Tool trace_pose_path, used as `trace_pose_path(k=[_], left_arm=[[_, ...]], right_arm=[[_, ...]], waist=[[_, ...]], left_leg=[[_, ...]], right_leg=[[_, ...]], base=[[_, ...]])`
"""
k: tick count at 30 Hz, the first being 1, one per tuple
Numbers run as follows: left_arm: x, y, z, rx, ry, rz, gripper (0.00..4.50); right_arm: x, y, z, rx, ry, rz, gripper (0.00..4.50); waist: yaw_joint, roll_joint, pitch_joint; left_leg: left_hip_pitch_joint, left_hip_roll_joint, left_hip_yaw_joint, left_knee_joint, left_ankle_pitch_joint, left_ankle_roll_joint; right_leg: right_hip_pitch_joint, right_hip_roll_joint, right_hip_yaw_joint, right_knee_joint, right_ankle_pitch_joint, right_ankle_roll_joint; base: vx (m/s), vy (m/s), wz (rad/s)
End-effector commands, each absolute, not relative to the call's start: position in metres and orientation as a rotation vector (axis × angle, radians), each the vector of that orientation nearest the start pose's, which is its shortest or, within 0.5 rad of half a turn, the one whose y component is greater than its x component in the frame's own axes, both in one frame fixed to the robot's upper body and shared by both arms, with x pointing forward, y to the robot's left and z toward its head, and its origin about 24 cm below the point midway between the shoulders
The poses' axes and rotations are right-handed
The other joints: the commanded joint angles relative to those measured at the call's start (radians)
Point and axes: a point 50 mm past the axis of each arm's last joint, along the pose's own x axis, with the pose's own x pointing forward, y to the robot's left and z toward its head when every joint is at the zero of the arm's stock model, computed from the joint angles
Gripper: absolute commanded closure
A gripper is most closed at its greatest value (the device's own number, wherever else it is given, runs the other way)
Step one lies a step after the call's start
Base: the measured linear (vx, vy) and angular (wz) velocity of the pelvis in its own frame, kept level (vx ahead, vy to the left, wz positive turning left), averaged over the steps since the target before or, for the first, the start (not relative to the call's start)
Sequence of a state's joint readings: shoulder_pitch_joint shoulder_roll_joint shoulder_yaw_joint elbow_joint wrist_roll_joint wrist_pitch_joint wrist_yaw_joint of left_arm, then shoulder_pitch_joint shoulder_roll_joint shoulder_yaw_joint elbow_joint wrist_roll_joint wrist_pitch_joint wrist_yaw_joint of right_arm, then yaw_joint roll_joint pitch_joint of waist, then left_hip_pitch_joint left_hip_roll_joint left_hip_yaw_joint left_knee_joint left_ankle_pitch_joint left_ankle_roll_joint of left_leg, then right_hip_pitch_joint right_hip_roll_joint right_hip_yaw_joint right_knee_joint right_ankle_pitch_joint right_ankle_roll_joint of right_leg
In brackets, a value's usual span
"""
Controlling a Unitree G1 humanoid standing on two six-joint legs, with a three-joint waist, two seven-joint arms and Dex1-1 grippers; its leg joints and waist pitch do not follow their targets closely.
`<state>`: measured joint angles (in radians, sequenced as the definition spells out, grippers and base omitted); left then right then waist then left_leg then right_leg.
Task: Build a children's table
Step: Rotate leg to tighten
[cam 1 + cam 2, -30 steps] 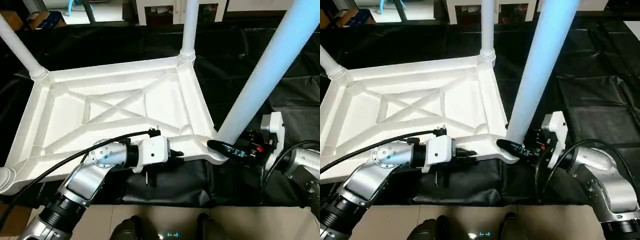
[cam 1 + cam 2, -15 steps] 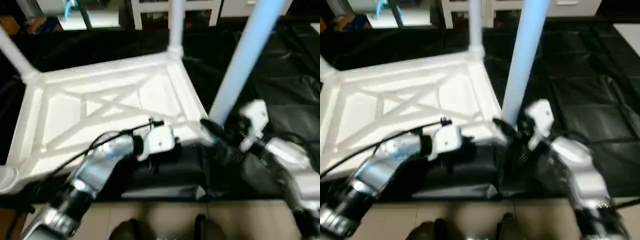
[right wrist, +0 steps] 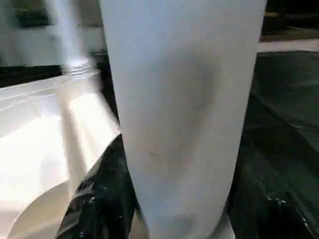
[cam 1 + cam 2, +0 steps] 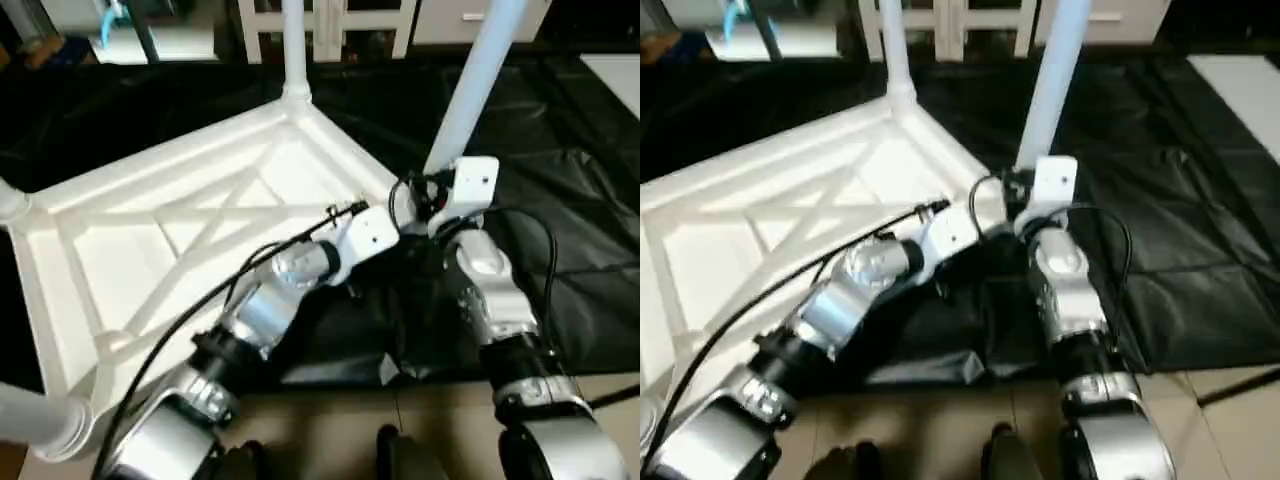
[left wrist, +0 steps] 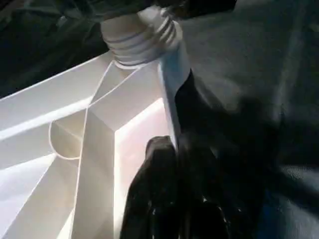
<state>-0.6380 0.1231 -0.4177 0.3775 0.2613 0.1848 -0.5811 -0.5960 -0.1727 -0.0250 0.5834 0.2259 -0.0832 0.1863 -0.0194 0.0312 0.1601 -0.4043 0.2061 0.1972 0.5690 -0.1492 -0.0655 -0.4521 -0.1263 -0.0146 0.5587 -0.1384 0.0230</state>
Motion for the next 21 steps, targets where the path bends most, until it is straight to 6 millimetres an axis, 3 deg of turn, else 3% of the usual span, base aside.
trace_pose_path(k=[1, 3, 4, 7, 9, 10, 12, 16, 17, 21], left_arm=[[0.302, 0.024, 0.076, 0.685, 0.06, -1.193, 4.5], [0.296, 0.033, 0.075, 0.677, 0.043, -1.265, 4.5], [0.291, 0.04, 0.075, 0.656, 0.036, -1.299, 4.5], [0.276, 0.061, 0.08, 0.57, 0.019, -1.381, 4.5], [0.272, 0.065, 0.082, 0.552, 0.014, -1.393, 4.5], [0.27, 0.068, 0.083, 0.545, 0.01, -1.399, 4.5], [0.265, 0.074, 0.086, 0.526, 0.002, -1.413, 4.5], [0.26, 0.083, 0.087, 0.5, -0.003, -1.424, 4.5], [0.259, 0.085, 0.087, 0.501, 0.0, -1.425, 4.5], [0.259, 0.085, 0.087, 0.504, 0.005, -1.427, 4.5]], right_arm=[[0.354, -0.172, 0.09, 0.047, -0.078, 0.268, 1.99], [0.347, -0.175, 0.098, 0.036, -0.12, 0.375, 1.86], [0.34, -0.179, 0.103, 0.02, -0.138, 0.451, 1.79], [0.309, -0.195, 0.117, -0.048, -0.128, 0.692, 1.44], [0.3, -0.2, 0.119, -0.062, -0.111, 0.739, 1.2], [0.296, -0.203, 0.12, -0.069, -0.101, 0.765, 1.2], [0.286, -0.211, 0.122, -0.088, -0.075, 0.807, 0.94], [0.267, -0.222, 0.123, -0.074, -0.017, 0.881, 0.94], [0.263, -0.222, 0.123, -0.045, -0.008, 0.9, 1.09], [0.26, -0.221, 0.122, -0.013, 0.002, 0.917, 1.31]], waist=[[0.014, -0.005, -0.069], [0.016, -0.006, -0.069], [0.022, 0.0, -0.068], [0.047, 0.003, -0.072], [0.05, 0.003, -0.076], [0.055, 0.007, -0.079], [0.057, 0.008, -0.08], [0.065, 0.013, -0.074], [0.067, 0.012, -0.069], [0.062, 0.011, -0.064]], left_leg=[[0.018, -0.005, 0.0, -0.079, -0.423, 0.061], [0.019, -0.003, 0.004, -0.078, -0.398, 0.078], [0.021, -0.002, 0.006, -0.077, -0.377, 0.083], [0.029, 0.006, 0.009, -0.073, -0.27, 0.12], [0.016, 0.004, 0.01, -0.067, -0.18, 0.154], [0.023, 0.005, 0.012, -0.062, -0.15, 0.169], [0.022, 0.003, 0.013, -0.058, -0.114, 0.19], [0.023, 0.006, 0.015, -0.06, -0.129, 0.199], [0.023, 0.007, 0.015, -0.065, -0.168, 0.18], [0.023, 0.007, 0.012, -0.073, -0.243, 0.129]], right_leg=[[0.047, 0.019, -0.012, -0.065, -0.293, -0.162], [0.046, 0.02, -0.009, -0.063, -0.279, -0.189], [0.045, 0.018, -0.006, -0.061, -0.267, -0.202], [0.056, 0.021, -0.001, -0.048, -0.13, -0.233], [0.062, 0.021, -0.001, -0.032, -0.034, -0.257], [0.059, 0.023, 0.0, -0.029, 0.005, -0.272], [0.062, 0.021, 0.0, -0.023, 0.046, -0.287], [0.061, 0.018, 0.002, -0.031, -0.033, -0.272], [0.059, 0.014, 0.002, -0.039, -0.11, -0.256], [0.052, 0.012, 0.002, -0.051, -0.244, -0.209]], base=[[0.0, 0.0, 0.0], [0.0, 0.0, 0.0], [0.0, 0.0, 0.0], [0.045, -0.014, 0.07], [0.085, 0.002, 0.0], [0.083, 0.01, -0.02], [0.034, 0.004, 0.01], [0.0, 0.0, 0.0], [0.0, 0.0, 0.0], [0.0, 0.0, 0.0]])
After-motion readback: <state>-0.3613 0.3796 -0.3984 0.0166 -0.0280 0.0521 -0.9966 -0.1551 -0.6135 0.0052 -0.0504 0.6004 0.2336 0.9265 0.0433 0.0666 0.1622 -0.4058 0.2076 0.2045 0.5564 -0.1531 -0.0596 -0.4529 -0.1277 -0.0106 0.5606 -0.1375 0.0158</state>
